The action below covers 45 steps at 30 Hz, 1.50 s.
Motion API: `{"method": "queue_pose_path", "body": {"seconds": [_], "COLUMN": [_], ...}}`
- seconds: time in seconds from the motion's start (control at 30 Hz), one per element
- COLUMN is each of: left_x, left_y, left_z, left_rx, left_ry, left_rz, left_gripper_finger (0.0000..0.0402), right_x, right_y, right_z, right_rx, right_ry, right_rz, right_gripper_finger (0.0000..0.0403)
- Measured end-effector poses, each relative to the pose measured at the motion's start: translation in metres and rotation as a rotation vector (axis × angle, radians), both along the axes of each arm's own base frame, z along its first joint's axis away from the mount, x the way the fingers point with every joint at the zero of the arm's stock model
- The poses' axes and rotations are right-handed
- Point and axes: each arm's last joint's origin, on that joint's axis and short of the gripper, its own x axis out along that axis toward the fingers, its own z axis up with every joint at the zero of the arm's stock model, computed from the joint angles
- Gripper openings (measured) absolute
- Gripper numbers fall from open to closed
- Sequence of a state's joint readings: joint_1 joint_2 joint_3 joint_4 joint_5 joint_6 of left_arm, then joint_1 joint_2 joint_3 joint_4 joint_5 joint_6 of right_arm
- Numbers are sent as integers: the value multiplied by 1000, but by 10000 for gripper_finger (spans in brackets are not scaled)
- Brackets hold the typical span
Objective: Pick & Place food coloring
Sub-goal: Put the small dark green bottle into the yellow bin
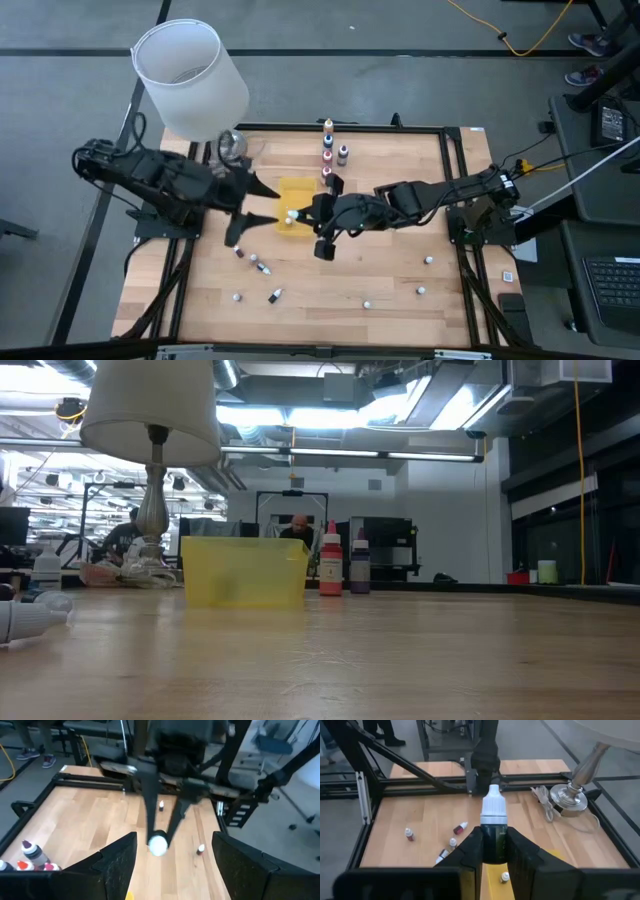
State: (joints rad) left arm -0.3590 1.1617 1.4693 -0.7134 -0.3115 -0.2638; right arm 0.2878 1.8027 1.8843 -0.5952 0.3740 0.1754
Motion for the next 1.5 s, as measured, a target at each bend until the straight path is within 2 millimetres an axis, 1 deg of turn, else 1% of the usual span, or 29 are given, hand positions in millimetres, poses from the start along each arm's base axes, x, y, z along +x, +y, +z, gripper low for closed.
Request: {"method": "queue_pose_path", "body": {"seconds": [0.17, 0.3, 0.57, 0.67, 0.77, 0.87, 1.17, 1.5], "left_x": [16, 27, 39, 44, 46, 47, 48, 48], "left_y": [-17, -25, -29, -29, -30, -31, -33, -33], "left_z": [-13, -22, -32, -36, -37, -37, -35, -35], "left_rx": [53, 66, 51, 26, -5, -11, -51, -68], "left_ry": [43, 72, 97, 116, 123, 120, 106, 110], "left_rz": [41, 71, 131, 126, 117, 120, 82, 71], "left_gripper_finger": [253, 253, 253, 253, 249, 234, 160, 90], "right_x": [0, -2, -5, -7, -7, -8, -8, -8], "right_y": [0, 7, 17, 21, 23, 23, 24, 24], "right_z": [0, 0, 0, -1, -1, -2, -2, -2], "right_rx": [1, -1, -11, -22, -23, -25, -46, -49], "right_ry": [0, 2, 7, 15, 17, 22, 25, 25], "right_rz": [1, 19, 57, 72, 78, 79, 92, 94], "right_gripper_finger": [73, 69, 74, 70, 72, 75, 74, 74]}}
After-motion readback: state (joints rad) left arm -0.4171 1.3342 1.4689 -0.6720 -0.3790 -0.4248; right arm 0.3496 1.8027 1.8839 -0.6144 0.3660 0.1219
